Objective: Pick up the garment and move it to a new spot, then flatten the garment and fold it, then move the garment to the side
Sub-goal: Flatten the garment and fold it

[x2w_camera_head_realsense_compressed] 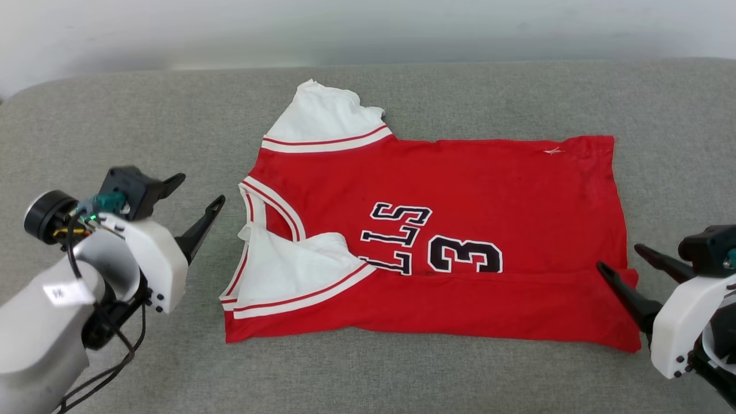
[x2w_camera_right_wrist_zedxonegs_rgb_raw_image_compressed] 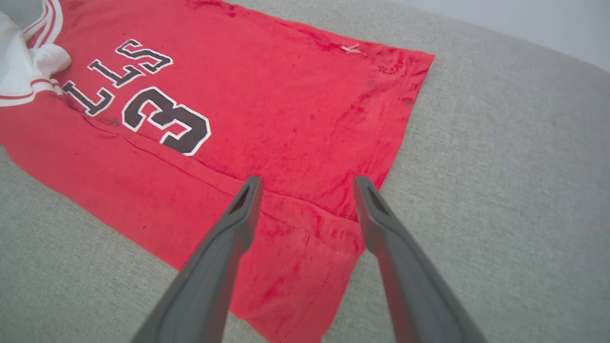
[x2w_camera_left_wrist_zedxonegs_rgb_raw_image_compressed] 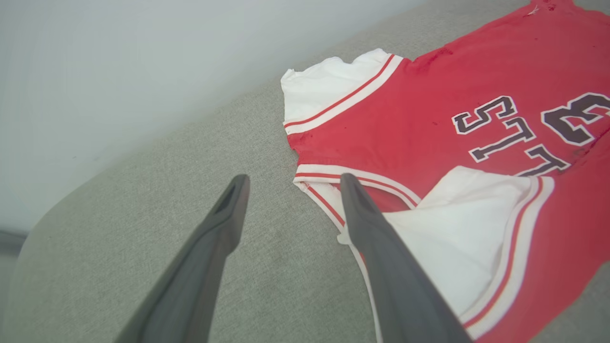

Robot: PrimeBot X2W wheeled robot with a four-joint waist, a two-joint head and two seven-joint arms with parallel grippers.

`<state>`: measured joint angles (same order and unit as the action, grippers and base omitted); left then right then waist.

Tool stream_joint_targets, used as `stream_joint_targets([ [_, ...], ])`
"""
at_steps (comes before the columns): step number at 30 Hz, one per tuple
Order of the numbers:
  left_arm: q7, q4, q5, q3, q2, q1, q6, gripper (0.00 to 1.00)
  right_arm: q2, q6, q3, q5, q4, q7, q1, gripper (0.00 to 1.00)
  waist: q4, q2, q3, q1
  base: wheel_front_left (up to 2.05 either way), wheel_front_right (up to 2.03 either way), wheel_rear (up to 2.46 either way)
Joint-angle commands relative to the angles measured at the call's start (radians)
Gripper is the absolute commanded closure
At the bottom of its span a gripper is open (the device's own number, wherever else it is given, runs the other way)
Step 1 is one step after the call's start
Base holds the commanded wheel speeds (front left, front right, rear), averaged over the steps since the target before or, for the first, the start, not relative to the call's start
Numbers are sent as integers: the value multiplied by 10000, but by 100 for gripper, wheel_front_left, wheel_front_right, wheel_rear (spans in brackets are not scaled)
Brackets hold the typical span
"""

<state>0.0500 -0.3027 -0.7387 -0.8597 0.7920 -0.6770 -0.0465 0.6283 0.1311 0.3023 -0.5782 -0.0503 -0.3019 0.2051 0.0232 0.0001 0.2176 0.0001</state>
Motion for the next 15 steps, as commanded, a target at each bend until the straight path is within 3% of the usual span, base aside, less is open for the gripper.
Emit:
stream_joint_targets([
  [1,-775,338,-385,39,116,-245,-81,0,-3,-7,-176,74,261,-163,-132,0,74,-1,-95,-1,0,0,0],
  [6,-3191,1190,-1314,-137,391,-862,-325,0,-159,-7,-456,139,712,-646,-295,0,96,-1,-82,-1,0,0,0],
  [7,-3191,1190,-1314,-137,391,-862,-325,0,-159,-7,-456,139,712,-646,-295,0,96,-1,-82,-1,0,0,0],
  [15,-6919,1485,-3017,-846,416,-1434,-628,0,-470,-7,-550,186,1023,-1037,-507,0,-16,-1,-7,-1,0,0,0],
])
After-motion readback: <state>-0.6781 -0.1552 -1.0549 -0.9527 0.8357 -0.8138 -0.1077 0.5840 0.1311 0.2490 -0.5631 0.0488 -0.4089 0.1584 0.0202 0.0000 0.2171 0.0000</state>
